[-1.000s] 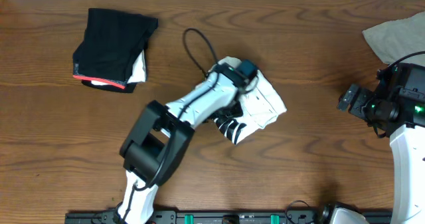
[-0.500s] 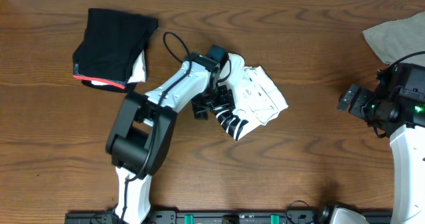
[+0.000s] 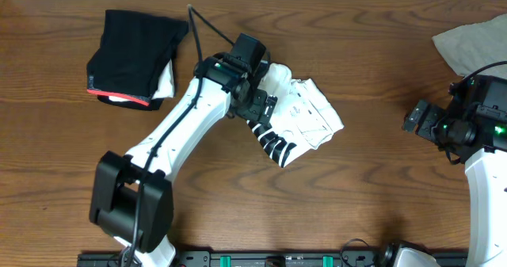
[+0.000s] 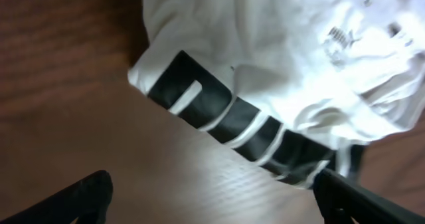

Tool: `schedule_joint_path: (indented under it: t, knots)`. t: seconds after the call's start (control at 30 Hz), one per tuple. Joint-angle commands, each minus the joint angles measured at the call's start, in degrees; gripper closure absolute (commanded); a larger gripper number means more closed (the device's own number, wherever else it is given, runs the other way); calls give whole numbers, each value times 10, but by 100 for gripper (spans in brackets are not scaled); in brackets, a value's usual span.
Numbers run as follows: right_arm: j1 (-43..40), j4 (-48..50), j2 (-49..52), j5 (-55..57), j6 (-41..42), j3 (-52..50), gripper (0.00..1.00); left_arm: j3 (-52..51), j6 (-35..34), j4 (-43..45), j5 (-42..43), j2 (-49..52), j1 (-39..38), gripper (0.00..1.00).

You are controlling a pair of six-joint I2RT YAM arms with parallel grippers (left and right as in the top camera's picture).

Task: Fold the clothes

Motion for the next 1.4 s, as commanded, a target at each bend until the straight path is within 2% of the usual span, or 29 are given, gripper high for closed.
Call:
schedule_joint_path:
  t: [0.0,0.13,0.4,0.63,0.77,0.87,1.03,1.2,1.37]
  knots:
    - [-3,0,0,4,-1,-3,1,0,130,8,-16,26,3,2]
    - [-3,0,0,4,-1,-3,2,0,196,42,-18,48,3,2]
    - [-3,0,0,4,-1,-3,1,0,216,96,-17,111,3,2]
    - [-3,0,0,4,-1,-3,1,0,212,60,20,139,3,2]
    - [-3,0,0,4,-1,-3,1,0,207,16,88,138,2,2]
    - [-3,0,0,4,-1,-3,1,0,158,-7,122,138,2,2]
    - [-3,0,0,4,-1,-3,1,0,28,-12,124,138,2,2]
    - [-3,0,0,4,-1,-3,1,0,-21,-11,124,123,2,2]
    - [-3,0,0,4,-1,-3,1,0,-33,3,123,102,2,2]
